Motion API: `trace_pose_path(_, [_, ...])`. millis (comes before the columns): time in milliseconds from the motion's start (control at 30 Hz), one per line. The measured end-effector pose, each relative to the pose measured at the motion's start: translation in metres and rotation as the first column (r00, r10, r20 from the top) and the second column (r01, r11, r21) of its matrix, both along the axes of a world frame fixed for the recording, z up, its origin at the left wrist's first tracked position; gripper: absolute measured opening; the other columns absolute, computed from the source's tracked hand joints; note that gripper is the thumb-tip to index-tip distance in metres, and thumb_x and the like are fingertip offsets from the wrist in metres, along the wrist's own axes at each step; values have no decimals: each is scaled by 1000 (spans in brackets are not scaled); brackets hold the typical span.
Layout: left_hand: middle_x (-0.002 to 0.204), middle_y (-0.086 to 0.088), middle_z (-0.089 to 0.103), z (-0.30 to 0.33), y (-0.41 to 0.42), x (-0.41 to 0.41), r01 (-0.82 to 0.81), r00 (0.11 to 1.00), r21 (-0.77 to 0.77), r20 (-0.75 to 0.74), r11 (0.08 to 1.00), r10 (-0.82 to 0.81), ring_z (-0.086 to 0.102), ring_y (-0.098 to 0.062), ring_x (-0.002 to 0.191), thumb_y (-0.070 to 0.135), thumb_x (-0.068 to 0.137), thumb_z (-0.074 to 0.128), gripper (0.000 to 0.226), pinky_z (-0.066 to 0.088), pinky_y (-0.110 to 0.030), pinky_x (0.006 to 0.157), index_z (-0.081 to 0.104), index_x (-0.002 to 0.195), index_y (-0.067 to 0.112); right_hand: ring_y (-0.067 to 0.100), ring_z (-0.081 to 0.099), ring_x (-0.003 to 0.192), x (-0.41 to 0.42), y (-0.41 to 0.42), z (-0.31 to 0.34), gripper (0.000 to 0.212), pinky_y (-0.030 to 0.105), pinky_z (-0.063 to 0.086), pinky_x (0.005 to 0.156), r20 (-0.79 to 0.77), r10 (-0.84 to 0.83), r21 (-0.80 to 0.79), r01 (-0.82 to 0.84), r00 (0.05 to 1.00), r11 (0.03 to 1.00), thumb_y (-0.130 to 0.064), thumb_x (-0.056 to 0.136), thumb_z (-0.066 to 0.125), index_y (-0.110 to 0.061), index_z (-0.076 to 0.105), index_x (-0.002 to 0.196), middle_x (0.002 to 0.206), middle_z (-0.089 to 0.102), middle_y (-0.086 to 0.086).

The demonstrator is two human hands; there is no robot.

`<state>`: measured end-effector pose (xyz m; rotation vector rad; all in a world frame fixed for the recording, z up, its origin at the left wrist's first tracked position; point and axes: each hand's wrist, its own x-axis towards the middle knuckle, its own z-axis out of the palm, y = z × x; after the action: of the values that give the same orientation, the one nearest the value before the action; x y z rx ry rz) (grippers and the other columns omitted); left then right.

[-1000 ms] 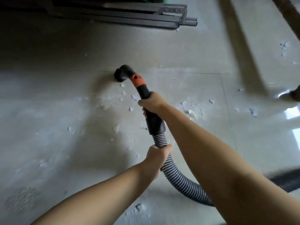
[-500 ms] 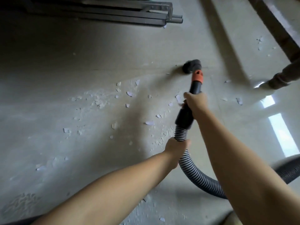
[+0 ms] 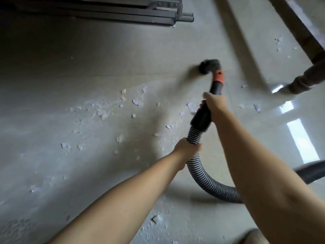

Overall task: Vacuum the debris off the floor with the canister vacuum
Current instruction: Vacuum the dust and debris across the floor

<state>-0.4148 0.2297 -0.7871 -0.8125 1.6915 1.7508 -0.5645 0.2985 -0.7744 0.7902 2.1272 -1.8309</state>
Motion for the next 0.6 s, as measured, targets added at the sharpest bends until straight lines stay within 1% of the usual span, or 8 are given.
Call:
trace_pose_path(67, [69, 0, 52, 3, 8, -4, 20, 1000, -5, 13, 1000, -20, 50, -17, 60, 18, 81, 58, 9, 39, -23, 55, 52, 76, 15, 12, 52, 39, 0, 18, 1, 18, 27, 48, 49, 6, -92, 26, 92, 996, 995, -4, 82, 57, -11, 41, 77, 63, 52, 5])
trace_pose_path(100, [70, -2, 54, 4, 13, -1, 13, 1000, -4, 26, 1000, -13, 51, -18, 60, 20, 79, 58, 9, 40, -24, 54, 53, 79, 13, 13, 52, 41, 3, 17, 2, 18, 26, 48, 47, 1, -74, 37, 74, 997, 997, -3, 82, 56, -11, 41, 77, 63, 52, 5])
trace_pose_path(200, [75, -9, 60, 2, 28, 27, -59, 998, 31, 22, 998, 59, 58, -25, 66, 26, 62, 56, 25, 46, -31, 61, 56, 81, 9, 16, 50, 42, 27, 1, 7, 15, 23, 46, 42, -14, 182, 59, -181, 983, 982, -1, 80, 56, -10, 44, 79, 62, 51, 7])
trace_pose_path(300, [69, -9, 56, -5, 43, 54, -35, 999, 103, -13, 994, 37, 56, -23, 65, 25, 60, 56, 17, 46, -32, 62, 53, 71, 12, 21, 52, 43, 52, -3, 9, 15, 30, 48, 48, 30, 475, 64, -476, 880, 877, -1, 78, 57, -7, 47, 87, 59, 53, 8])
trace_pose_path(367, [67, -8, 54, -5, 58, 59, 21, 1000, 159, -4, 987, -21, 54, -22, 66, 23, 61, 57, 14, 44, -31, 62, 51, 70, 14, 21, 52, 43, 60, 14, 13, 17, 29, 48, 48, 58, 507, 86, -510, 860, 856, -1, 77, 57, -7, 48, 91, 59, 54, 7])
trace_pose_path(433, [68, -7, 53, -5, 73, 57, 105, 994, 190, 19, 976, -110, 54, -22, 67, 22, 63, 57, 12, 44, -31, 64, 50, 70, 15, 18, 51, 41, 61, 44, 16, 17, 27, 48, 46, 65, 399, 123, -404, 915, 906, -2, 78, 56, -7, 47, 91, 61, 53, 8])
trace_pose_path(500, [73, -8, 55, -5, 89, 50, 206, 975, 202, 42, 957, -219, 55, -24, 71, 19, 70, 60, 10, 45, -33, 67, 51, 73, 15, 15, 50, 38, 62, 84, 15, 15, 26, 47, 45, 40, 178, 136, -182, 983, 974, -2, 80, 55, -9, 45, 86, 60, 52, 7])
trace_pose_path(600, [75, -6, 54, -5, 108, 39, 268, 958, 237, 38, 934, -284, 54, -24, 73, 12, 81, 61, 12, 45, -33, 69, 51, 78, 15, 12, 51, 37, 64, 138, 15, 16, 26, 47, 47, 23, -156, 84, 154, 987, 985, -2, 82, 55, -7, 44, 92, 62, 50, 7])
